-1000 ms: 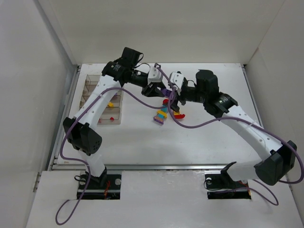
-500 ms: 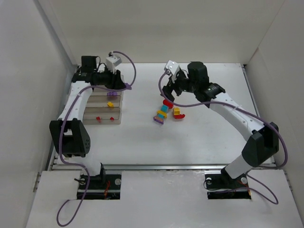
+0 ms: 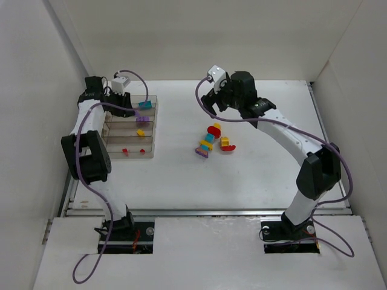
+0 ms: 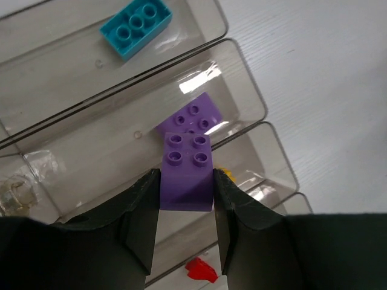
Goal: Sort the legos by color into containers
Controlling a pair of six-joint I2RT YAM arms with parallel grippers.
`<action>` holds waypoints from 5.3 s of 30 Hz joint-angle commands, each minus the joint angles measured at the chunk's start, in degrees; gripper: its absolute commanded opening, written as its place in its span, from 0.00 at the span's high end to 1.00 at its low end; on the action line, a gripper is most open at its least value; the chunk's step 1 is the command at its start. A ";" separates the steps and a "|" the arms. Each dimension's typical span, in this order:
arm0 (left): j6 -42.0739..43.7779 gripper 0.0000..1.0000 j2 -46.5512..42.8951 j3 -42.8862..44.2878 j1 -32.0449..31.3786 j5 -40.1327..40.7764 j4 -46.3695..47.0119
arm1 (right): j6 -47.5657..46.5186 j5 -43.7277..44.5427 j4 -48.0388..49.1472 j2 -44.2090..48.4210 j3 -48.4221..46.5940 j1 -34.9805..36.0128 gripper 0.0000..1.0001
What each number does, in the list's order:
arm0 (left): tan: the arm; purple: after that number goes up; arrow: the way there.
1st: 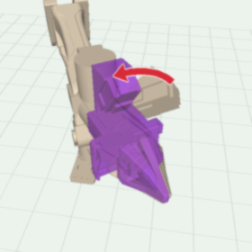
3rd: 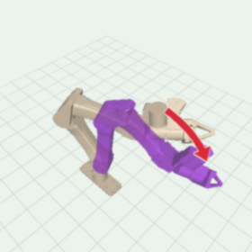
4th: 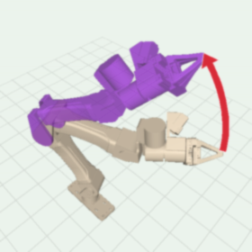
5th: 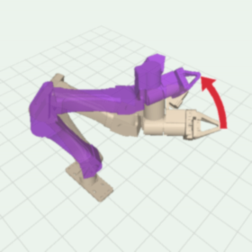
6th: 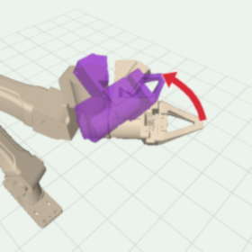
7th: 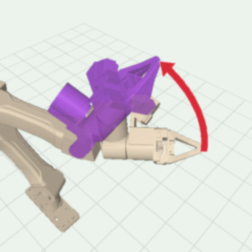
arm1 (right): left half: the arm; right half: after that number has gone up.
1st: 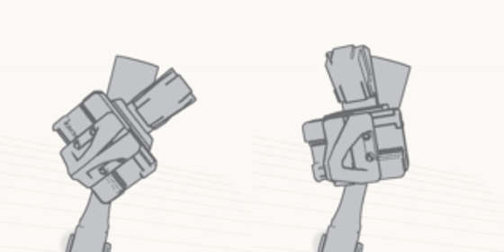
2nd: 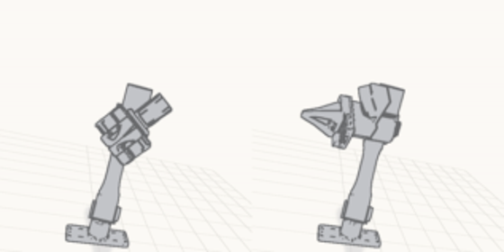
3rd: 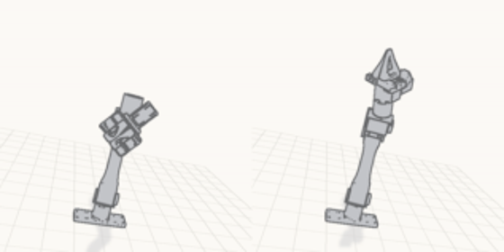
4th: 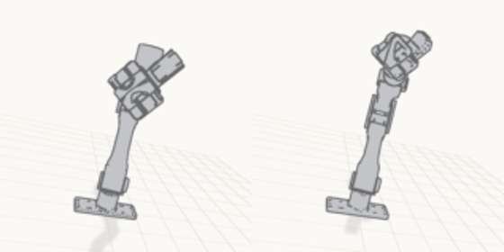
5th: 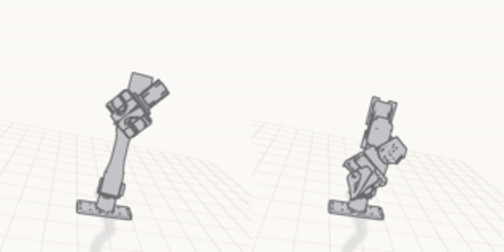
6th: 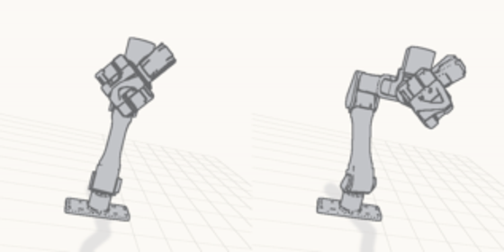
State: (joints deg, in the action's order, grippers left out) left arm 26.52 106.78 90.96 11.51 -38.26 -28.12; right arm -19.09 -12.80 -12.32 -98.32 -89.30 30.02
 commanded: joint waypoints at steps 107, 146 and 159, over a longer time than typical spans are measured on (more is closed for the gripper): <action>-10.60 0.01 -31.03 -12.74 -43.32 22.42 58.59 | 63.73 -0.39 19.07 11.66 -14.09 -3.74 1.00; -9.38 0.70 -24.87 -8.16 -47.89 22.53 68.64 | 70.77 -6.10 28.05 11.93 -7.65 -3.74 1.00; -8.86 1.00 -27.07 -11.33 -47.89 25.96 68.64 | 71.30 -5.57 28.05 11.93 -5.71 -3.74 1.00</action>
State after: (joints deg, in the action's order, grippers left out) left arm 16.64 82.72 79.77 -36.05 -13.39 36.21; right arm 51.35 -17.39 13.96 -86.80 -95.20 26.22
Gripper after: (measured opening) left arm 0.333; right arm 0.429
